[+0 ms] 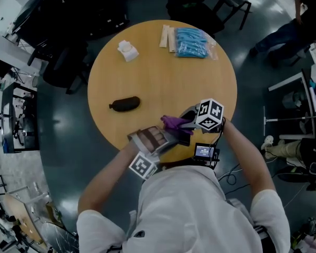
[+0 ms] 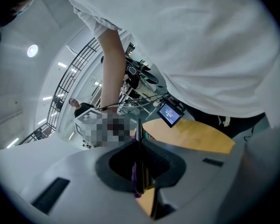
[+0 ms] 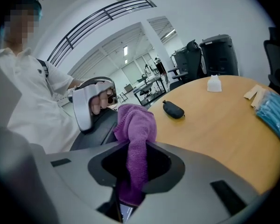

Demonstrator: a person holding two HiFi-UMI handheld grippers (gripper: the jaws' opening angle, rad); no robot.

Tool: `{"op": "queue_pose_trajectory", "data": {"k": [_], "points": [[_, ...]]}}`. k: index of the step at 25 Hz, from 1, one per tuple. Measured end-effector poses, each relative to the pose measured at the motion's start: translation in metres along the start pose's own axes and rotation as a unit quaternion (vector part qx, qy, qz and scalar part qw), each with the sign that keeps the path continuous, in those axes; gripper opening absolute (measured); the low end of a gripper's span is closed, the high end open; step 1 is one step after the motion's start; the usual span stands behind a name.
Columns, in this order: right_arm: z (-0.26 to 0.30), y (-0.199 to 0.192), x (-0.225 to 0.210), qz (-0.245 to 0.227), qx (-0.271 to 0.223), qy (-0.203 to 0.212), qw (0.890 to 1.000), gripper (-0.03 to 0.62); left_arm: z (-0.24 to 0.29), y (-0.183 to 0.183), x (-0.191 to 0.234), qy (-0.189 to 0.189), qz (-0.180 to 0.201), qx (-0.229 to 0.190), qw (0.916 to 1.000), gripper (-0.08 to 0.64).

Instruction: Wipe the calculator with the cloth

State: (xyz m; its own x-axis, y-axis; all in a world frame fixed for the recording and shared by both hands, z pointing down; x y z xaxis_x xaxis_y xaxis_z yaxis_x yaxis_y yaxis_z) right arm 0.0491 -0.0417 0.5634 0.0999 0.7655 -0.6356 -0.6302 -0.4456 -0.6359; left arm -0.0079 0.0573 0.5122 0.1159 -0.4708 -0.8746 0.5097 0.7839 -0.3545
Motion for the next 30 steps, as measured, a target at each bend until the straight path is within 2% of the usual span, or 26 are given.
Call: {"op": "queue_pose_trajectory", "data": {"k": [10,30], "points": [[0.004,-0.014,-0.023,0.040,-0.013,0.015,0.999,0.087,-0.002,-0.007,0.018,0.026,-0.002,0.008,0.9996,0.043],[0.017,-0.044,-0.052,0.090,-0.014,0.021,0.996,0.087,-0.007,-0.013,0.019,0.024,-0.020,0.011,0.9995,0.043]]}}
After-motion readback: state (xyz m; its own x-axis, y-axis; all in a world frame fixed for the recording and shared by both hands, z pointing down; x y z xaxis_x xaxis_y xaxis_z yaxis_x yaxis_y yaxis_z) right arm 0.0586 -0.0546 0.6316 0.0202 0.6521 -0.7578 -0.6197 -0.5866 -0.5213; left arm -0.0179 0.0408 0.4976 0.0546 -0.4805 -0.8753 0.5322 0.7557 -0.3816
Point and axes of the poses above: the fingertips, and each gripper's own axes: z forward along the fingers, x to its left, y out of its top, the point moved 4 cm from there along -z, backward along the fingers, and after that the axes turned 15 degrees about y, right-handed, at the moved point
